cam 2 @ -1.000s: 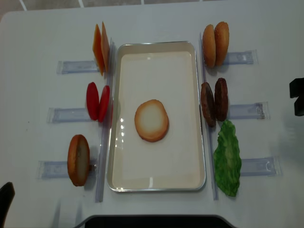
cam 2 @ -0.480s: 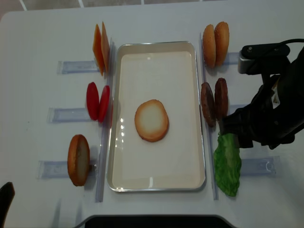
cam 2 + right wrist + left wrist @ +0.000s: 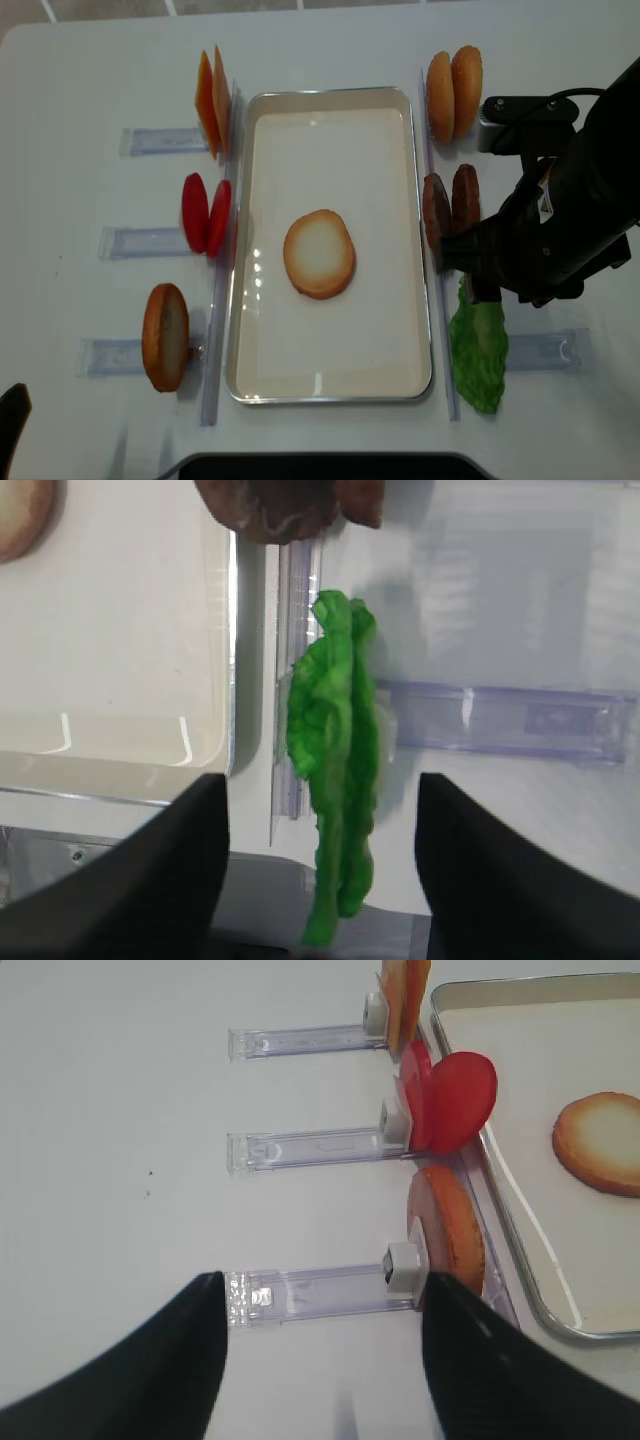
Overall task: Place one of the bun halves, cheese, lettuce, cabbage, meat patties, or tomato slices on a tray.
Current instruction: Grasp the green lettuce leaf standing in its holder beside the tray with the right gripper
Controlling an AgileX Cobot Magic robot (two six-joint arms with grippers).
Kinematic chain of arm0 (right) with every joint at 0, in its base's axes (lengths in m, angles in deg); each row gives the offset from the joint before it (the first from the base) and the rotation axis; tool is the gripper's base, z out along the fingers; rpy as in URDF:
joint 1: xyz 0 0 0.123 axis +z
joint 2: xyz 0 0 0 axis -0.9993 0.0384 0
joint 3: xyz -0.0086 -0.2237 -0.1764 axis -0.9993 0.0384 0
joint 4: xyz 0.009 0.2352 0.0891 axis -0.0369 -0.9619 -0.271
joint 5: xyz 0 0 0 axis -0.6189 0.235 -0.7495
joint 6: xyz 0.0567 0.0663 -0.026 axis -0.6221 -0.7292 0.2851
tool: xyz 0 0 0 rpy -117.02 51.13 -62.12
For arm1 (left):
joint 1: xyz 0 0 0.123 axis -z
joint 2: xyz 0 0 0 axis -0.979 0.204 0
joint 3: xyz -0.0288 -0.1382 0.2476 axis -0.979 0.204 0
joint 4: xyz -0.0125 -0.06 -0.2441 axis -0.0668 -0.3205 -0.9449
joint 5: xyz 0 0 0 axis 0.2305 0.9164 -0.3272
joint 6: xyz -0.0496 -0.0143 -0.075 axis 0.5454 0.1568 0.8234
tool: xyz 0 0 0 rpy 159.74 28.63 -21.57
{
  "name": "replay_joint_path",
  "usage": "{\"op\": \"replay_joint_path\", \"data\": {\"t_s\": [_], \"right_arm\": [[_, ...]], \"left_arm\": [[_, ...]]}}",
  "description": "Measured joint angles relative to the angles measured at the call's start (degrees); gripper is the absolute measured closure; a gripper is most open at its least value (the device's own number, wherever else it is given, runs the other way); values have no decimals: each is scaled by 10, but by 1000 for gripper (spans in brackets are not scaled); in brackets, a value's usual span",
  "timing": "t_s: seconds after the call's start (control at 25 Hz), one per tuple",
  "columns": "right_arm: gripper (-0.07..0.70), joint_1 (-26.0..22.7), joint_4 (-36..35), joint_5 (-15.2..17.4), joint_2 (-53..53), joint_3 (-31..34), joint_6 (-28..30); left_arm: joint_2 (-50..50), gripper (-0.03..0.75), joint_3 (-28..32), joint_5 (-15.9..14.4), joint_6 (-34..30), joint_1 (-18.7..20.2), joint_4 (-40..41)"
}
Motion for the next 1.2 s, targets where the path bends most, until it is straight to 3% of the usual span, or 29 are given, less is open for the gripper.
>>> {"op": "replay_joint_path", "data": {"t_s": [0.28,0.64,0.8,0.96,1.2], "right_arm": [[279,2,7,-16,19,0,3],[540,2,14,-20,19,0,6],[615,2,23,-20,19,0,6],[618,2,27,-15,19,0,10],[618,2,28,32,18,-54,20]], "left_arm": [[0,244,0,0,0,0,0],[0,244,0,0,0,0,0],[0,244,0,0,0,0,0],[0,244,0,0,0,0,0],[0,244,0,0,0,0,0]]}}
